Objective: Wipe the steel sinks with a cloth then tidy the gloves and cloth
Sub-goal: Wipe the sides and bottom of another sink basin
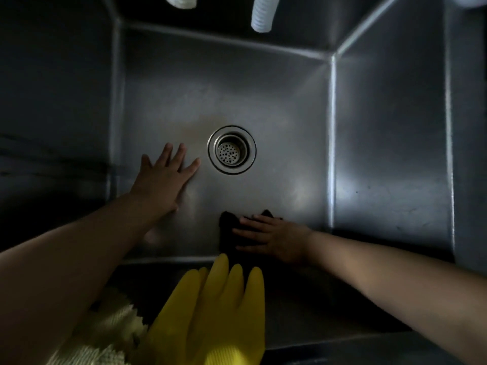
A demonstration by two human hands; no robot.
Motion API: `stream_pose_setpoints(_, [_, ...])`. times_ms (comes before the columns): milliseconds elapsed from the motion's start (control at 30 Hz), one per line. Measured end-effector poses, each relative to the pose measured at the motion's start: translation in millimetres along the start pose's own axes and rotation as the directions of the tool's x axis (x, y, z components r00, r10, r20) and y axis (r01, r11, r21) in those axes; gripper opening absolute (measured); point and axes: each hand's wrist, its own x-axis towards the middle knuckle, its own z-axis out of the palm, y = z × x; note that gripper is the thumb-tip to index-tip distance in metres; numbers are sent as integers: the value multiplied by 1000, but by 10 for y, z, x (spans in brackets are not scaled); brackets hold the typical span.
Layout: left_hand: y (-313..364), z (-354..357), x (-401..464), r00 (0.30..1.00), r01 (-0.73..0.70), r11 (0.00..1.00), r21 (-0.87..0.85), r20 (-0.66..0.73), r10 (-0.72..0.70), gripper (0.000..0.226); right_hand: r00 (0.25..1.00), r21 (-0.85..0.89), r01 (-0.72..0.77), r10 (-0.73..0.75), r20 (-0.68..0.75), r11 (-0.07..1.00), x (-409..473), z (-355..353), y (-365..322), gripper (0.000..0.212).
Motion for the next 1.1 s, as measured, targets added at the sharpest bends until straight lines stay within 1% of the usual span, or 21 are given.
stream_pose_setpoints(133, [-1, 9, 16, 1000, 2, 1000, 8, -5, -2, 121, 977, -84, -145, 129, -171, 986, -118, -7, 186, 65])
stream_pose_setpoints(233, [-9, 31, 24, 1000, -11, 1000, 8, -21, 11, 118, 956, -86, -174, 147, -253, 981, -98, 8, 443, 72])
stream_pose_setpoints(300, [-15, 41, 27, 1000, -16, 1000, 0, -23, 16, 114, 929, -11, -243, 230, -289, 970, -78, -23, 687, 75])
stream_pose_setpoints(367, [-17, 39, 30, 1000, -22, 1000, -4, -19, 22, 113, 884, 113, -359, 377, -277, 926, -85, -77, 1004, 75])
stream_pose_setpoints(433, [-19, 32, 27, 1000, -26, 1000, 0, -8, 26, 116, 803, 221, -479, 525, -280, 850, -103, -187, 1333, 72])
stream_pose_setpoints(500, [-15, 24, 21, 1000, -21, 1000, 6, 6, 21, 120, 694, 319, -585, 663, -280, 746, -85, -335, 1601, 69])
stream_pose_setpoints(533, [-12, 22, 20, 1000, -18, 1000, 3, 11, 18, 121, 632, 370, -635, 731, -256, 678, -62, -400, 1685, 68])
stream_pose_setpoints(600, [-4, 18, 19, 1000, -15, 1000, 4, 6, 15, 122, 528, 445, -701, 825, -202, 558, 17, -462, 1718, 68])
stream_pose_setpoints(633, [-1, 12, 14, 1000, -18, 1000, 9, 3, 18, 121, 502, 465, -711, 844, -191, 528, 36, -465, 1656, 69])
stream_pose_setpoints(667, [2, 5, 7, 1000, -21, 1000, 12, 0, 21, 120, 500, 474, -707, 845, -189, 525, 23, -445, 1535, 70])
stream_pose_setpoints(700, [0, 0, -2, 1000, -23, 1000, 11, -3, 23, 118, 521, 476, -693, 832, -189, 542, -11, -390, 1372, 71])
stream_pose_setpoints(767, [2, -15, -12, 1000, -19, 1000, -1, -9, 19, 113, 587, 464, -665, 794, -159, 585, -112, -206, 943, 74])
stream_pose_setpoints(833, [19, -54, -33, 1000, -11, 1000, 1, 5, 11, 113, 644, 424, -671, 761, -71, 608, -198, -8, 477, 79])
stream_pose_setpoints(900, [73, -97, -55, 1000, -2, 1000, 26, 11, 2, 110, 669, 400, -689, 743, 32, 604, -235, 159, 183, 81])
stream_pose_setpoints(967, [144, -125, -57, 1000, -6, 999, 50, -17, 6, 99, 680, 402, -692, 728, 86, 599, -241, 228, 144, 82])
stream_pose_setpoints(1000, [178, -135, -42, 999, -11, 999, 43, -44, 13, 96, 684, 405, -689, 724, 89, 601, -243, 228, 200, 81])
stream_pose_setpoints(1067, [228, -155, 20, 995, -33, 999, 32, -98, 36, 96, 669, 425, -685, 742, 45, 592, -227, 188, 376, 79])
stream_pose_setpoints(1100, [249, -173, 64, 992, -46, 998, 36, -116, 50, 99, 648, 437, -688, 761, 12, 579, -212, 146, 480, 77])
